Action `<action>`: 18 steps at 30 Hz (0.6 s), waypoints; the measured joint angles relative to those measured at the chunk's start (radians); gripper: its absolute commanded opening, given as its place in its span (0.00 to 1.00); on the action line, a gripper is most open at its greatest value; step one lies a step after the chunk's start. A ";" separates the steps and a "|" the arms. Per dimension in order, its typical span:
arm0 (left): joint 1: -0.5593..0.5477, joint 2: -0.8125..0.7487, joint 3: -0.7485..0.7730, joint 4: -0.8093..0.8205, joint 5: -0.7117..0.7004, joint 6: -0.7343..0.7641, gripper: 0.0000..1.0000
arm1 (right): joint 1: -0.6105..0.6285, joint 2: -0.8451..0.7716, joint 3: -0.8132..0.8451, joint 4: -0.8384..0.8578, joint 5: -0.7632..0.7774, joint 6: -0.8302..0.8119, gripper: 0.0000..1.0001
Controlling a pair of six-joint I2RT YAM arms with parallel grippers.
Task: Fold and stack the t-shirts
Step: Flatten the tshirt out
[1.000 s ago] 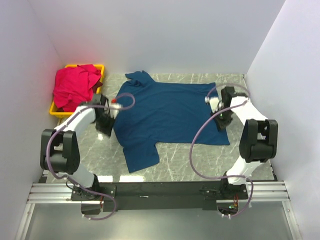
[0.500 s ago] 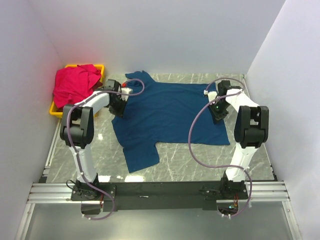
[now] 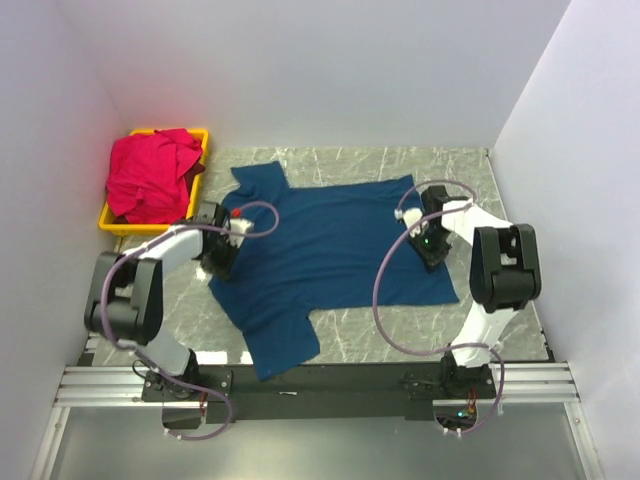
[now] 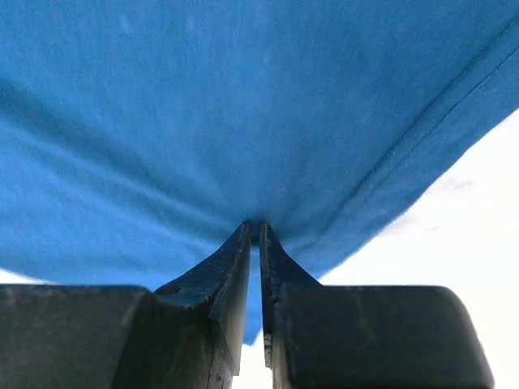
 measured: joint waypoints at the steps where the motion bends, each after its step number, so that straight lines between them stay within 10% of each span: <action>1: 0.002 -0.031 -0.027 -0.028 -0.002 0.005 0.14 | 0.003 -0.020 -0.024 -0.012 -0.005 -0.010 0.17; 9: 0.093 -0.048 0.156 -0.248 0.048 0.046 0.49 | -0.026 -0.097 0.059 -0.280 -0.161 -0.072 0.27; 18: 0.108 0.216 0.651 -0.163 0.143 -0.030 0.51 | -0.048 0.101 0.614 -0.211 -0.288 0.092 0.24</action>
